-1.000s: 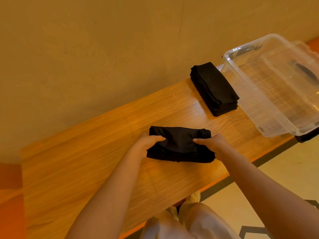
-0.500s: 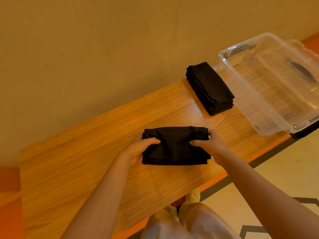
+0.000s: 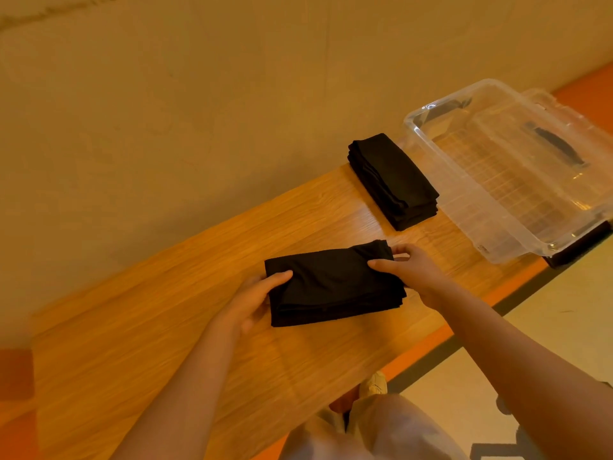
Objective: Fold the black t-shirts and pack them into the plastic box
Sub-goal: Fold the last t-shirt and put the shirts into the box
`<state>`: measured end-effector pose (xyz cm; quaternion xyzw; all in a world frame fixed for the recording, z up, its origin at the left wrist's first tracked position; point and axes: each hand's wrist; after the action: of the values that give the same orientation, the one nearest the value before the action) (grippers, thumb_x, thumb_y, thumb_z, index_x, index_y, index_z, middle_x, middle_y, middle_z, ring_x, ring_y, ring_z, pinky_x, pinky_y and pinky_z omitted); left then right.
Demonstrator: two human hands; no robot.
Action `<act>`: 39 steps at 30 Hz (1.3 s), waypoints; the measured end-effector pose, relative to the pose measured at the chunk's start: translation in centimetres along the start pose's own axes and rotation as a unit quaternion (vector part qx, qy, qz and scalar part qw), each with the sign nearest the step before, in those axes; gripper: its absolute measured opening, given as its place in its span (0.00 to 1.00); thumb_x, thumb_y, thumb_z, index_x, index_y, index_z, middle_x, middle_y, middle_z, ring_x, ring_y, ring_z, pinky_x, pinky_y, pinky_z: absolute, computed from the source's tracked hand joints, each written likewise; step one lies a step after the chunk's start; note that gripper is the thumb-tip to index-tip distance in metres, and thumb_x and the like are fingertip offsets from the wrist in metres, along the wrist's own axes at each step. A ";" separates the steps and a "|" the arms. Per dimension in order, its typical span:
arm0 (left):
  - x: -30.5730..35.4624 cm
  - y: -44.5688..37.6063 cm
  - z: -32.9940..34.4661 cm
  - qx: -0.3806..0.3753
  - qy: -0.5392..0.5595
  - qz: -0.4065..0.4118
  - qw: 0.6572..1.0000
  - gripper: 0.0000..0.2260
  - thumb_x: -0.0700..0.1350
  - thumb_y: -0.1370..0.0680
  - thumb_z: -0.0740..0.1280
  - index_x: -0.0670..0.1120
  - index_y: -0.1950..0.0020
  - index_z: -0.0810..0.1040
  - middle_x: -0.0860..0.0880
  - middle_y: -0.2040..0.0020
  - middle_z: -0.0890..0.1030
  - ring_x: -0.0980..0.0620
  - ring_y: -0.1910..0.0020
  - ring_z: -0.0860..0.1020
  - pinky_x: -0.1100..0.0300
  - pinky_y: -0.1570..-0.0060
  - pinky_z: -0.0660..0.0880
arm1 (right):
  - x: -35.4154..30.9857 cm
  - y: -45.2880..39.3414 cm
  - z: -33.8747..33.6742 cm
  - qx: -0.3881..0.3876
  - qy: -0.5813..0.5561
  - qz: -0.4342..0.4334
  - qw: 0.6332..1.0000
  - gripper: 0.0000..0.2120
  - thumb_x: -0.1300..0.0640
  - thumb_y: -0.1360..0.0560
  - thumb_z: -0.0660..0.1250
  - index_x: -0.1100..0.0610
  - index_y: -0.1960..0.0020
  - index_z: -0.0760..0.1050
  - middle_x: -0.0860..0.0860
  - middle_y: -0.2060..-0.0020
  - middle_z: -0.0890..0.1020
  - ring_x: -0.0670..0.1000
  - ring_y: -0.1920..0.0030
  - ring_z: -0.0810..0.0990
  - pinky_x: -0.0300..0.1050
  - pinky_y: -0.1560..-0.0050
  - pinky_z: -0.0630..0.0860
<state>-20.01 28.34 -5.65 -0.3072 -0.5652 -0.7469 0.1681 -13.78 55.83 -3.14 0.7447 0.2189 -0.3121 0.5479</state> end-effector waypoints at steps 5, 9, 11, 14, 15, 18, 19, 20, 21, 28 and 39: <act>4.0 0.8 0.4 0.011 0.008 0.050 0.999 0.21 0.48 0.32 0.74 0.42 0.41 0.79 0.45 0.47 0.84 0.46 0.44 0.80 0.51 0.40 0.75 | -4.4 0.1 -0.8 0.016 0.033 -0.060 0.998 0.32 0.53 0.33 0.77 0.55 0.33 0.68 0.51 0.45 0.76 0.52 0.45 0.77 0.45 0.51 0.75; 8.5 1.6 2.4 0.034 -0.007 0.096 0.995 0.16 0.48 0.27 0.73 0.43 0.43 0.80 0.47 0.49 0.85 0.49 0.48 0.82 0.54 0.47 0.78 | -8.6 0.2 -2.4 0.021 0.047 -0.110 0.993 0.30 0.51 0.33 0.77 0.56 0.36 0.69 0.52 0.43 0.76 0.52 0.45 0.75 0.45 0.51 0.73; 10.6 2.1 4.2 0.047 -0.008 0.116 0.992 0.11 0.47 0.26 0.71 0.44 0.46 0.82 0.48 0.53 0.85 0.50 0.53 0.83 0.56 0.53 0.78 | -10.8 0.1 -3.5 0.028 0.050 -0.132 0.990 0.30 0.48 0.34 0.78 0.56 0.39 0.70 0.51 0.44 0.77 0.52 0.45 0.77 0.47 0.51 0.76; 13.3 2.3 7.4 0.081 -0.014 0.140 0.987 0.07 0.47 0.25 0.71 0.46 0.50 0.82 0.48 0.57 0.85 0.49 0.55 0.82 0.54 0.54 0.78 | -13.8 -0.5 -6.0 0.033 0.048 -0.154 0.986 0.35 0.45 0.37 0.79 0.56 0.36 0.71 0.52 0.44 0.78 0.53 0.44 0.78 0.52 0.43 0.77; 14.2 2.3 8.6 0.087 -0.016 0.147 0.985 0.07 0.47 0.25 0.71 0.46 0.50 0.82 0.47 0.56 0.85 0.49 0.55 0.82 0.54 0.55 0.79 | -14.7 -0.8 -6.9 0.032 0.048 -0.160 0.985 0.35 0.45 0.37 0.79 0.57 0.36 0.71 0.53 0.44 0.78 0.53 0.44 0.78 0.52 0.42 0.77; 16.3 1.8 12.4 0.107 -0.015 0.162 0.981 0.09 0.47 0.25 0.71 0.45 0.47 0.81 0.47 0.55 0.84 0.49 0.55 0.82 0.57 0.60 0.78 | -17.2 -1.8 -10.4 0.020 0.057 -0.174 0.983 0.30 0.47 0.36 0.79 0.58 0.39 0.73 0.53 0.47 0.80 0.52 0.48 0.80 0.48 0.46 0.78; 17.0 1.6 13.8 0.114 -0.018 0.165 0.979 0.10 0.47 0.26 0.72 0.44 0.46 0.81 0.46 0.53 0.84 0.49 0.54 0.82 0.58 0.61 0.77 | -17.9 -2.2 -11.7 0.015 0.060 -0.177 0.982 0.29 0.47 0.36 0.79 0.57 0.40 0.74 0.53 0.48 0.81 0.52 0.49 0.80 0.48 0.46 0.78; 17.6 1.3 15.2 0.122 -0.023 0.168 0.978 0.11 0.47 0.26 0.72 0.44 0.46 0.81 0.46 0.53 0.84 0.49 0.54 0.82 0.58 0.61 0.77 | -18.5 -2.6 -13.0 0.013 0.062 -0.181 0.981 0.29 0.47 0.35 0.79 0.57 0.40 0.74 0.53 0.48 0.81 0.52 0.48 0.80 0.47 0.46 0.79; 18.2 1.0 16.5 0.134 -0.032 0.171 0.976 0.12 0.47 0.26 0.72 0.43 0.46 0.81 0.45 0.52 0.84 0.48 0.54 0.82 0.57 0.60 0.77 | -19.1 -3.1 -14.3 0.009 0.064 -0.185 0.981 0.29 0.47 0.35 0.78 0.57 0.40 0.73 0.53 0.47 0.80 0.52 0.48 0.80 0.47 0.46 0.78; 21.3 -2.5 26.8 0.184 -0.082 0.188 0.961 0.10 0.48 0.25 0.71 0.43 0.49 0.80 0.46 0.55 0.84 0.48 0.57 0.82 0.58 0.65 0.77 | -21.5 -6.8 -23.9 -0.036 0.088 -0.195 0.976 0.16 0.54 0.30 0.75 0.55 0.46 0.74 0.54 0.50 0.81 0.51 0.51 0.81 0.49 0.44 0.79; 20.6 -12.1 39.7 0.224 -0.139 0.157 0.952 0.18 0.50 0.23 0.68 0.43 0.37 0.74 0.46 0.45 0.78 0.46 0.49 0.77 0.56 0.55 0.74 | -21.4 -13.9 -32.3 0.060 0.203 -0.186 0.959 0.21 0.54 0.27 0.73 0.59 0.38 0.72 0.55 0.50 0.76 0.54 0.52 0.74 0.50 0.52 0.75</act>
<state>-32.10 71.67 5.54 -0.4474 -0.6802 -0.5152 0.2676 -31.00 91.17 9.10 0.7699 0.4411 -0.2638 0.3783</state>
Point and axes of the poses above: each hand's wrist, its own y-axis away from the middle knuckle, its own z-axis out of the palm, x = y × z
